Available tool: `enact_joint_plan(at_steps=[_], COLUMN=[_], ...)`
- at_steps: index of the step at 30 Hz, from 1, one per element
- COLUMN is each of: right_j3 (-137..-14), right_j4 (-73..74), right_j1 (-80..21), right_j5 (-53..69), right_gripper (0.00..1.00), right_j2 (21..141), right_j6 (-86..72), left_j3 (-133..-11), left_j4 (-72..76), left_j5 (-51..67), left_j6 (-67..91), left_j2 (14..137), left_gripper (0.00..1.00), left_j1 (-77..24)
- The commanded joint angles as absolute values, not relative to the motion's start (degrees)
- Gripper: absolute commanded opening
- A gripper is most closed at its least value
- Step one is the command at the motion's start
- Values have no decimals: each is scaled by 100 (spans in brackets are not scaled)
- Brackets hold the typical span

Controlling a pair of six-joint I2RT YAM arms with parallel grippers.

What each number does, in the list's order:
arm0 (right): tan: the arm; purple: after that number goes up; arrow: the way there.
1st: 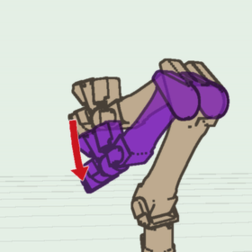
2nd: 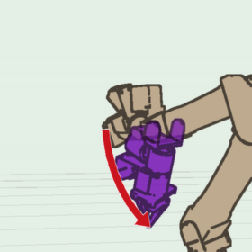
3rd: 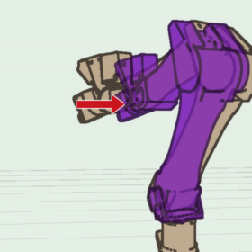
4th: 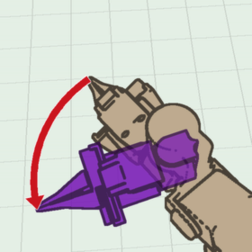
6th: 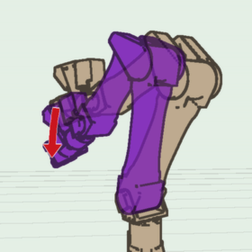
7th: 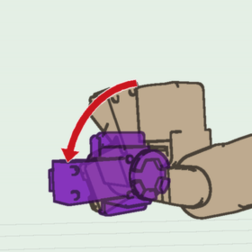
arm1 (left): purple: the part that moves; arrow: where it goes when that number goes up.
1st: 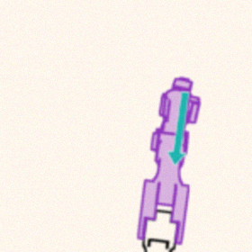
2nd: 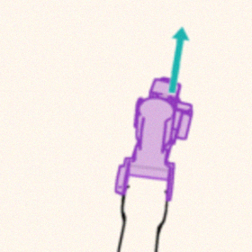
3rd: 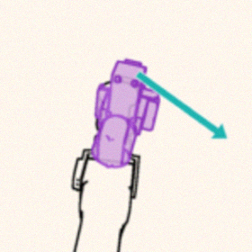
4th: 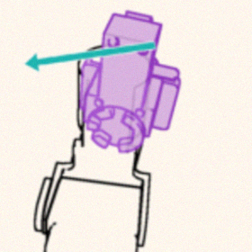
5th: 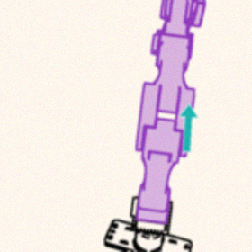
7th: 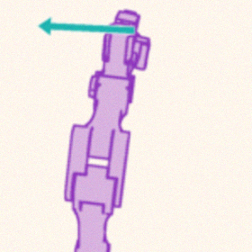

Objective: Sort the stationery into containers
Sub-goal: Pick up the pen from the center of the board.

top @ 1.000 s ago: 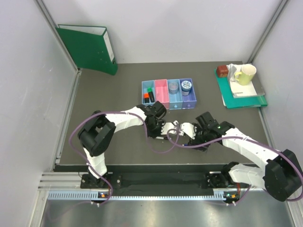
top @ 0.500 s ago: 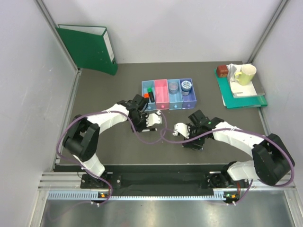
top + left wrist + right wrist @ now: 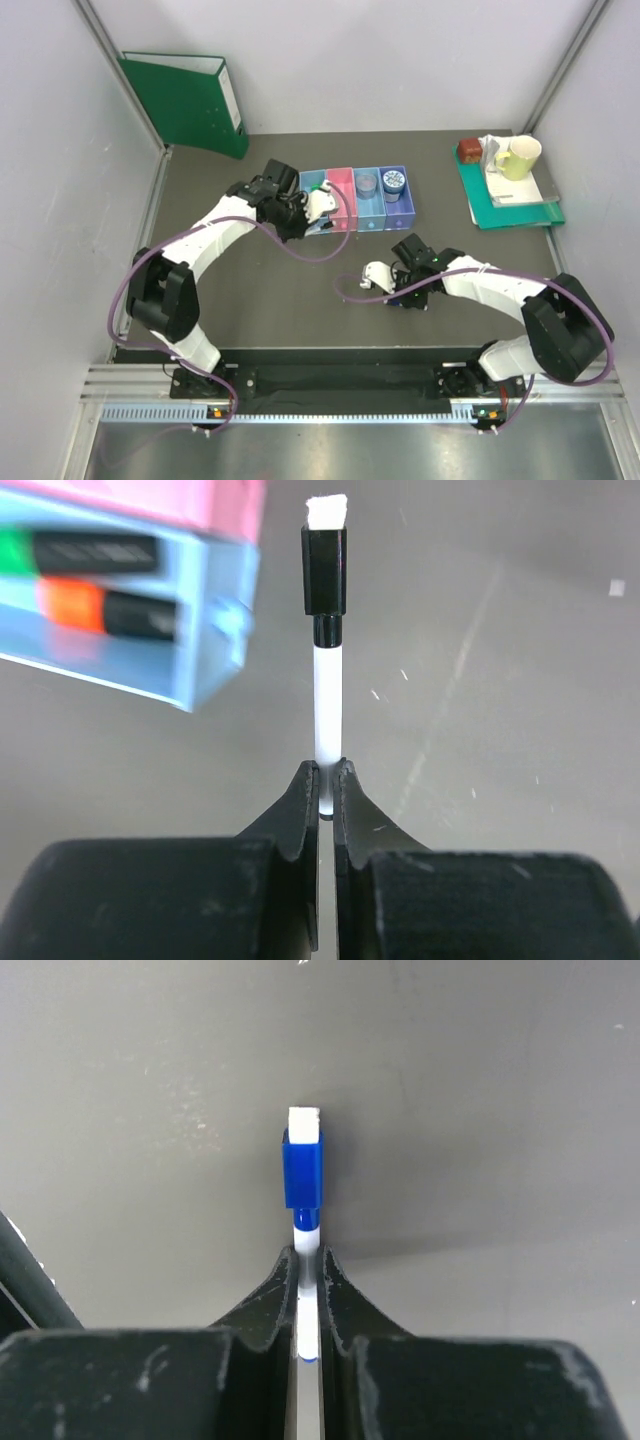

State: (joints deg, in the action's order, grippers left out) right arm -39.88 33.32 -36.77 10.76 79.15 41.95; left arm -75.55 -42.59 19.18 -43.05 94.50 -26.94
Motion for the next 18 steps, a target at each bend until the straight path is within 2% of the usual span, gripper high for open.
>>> enact_joint_plan(at_steps=[1,8,14,18], right_j3=[-3867,-4586,-5404,-5765], right_j4=[3173,3726,4051,4008], right_j1=[-3771,-3779,-3735,-3648], right_j5=[871,695,449,168], right_gripper=[0,0,0,0], right_j2=[8025,7428,6795,6434], right_j6=[4070,3596,2761,2207], left_j3=[-8041,-8742,-10236,-10696], left_j4=[-4421,-3895,-3963,-3929], left_j5=[2241,2074,2065,2416], left_j6=[-3999,-3096,-952,338], left_j2=[9457,9719,10668,11012], left_gripper=[0,0,0,0], left_j1=[-2672,-2663,-2619,-2593])
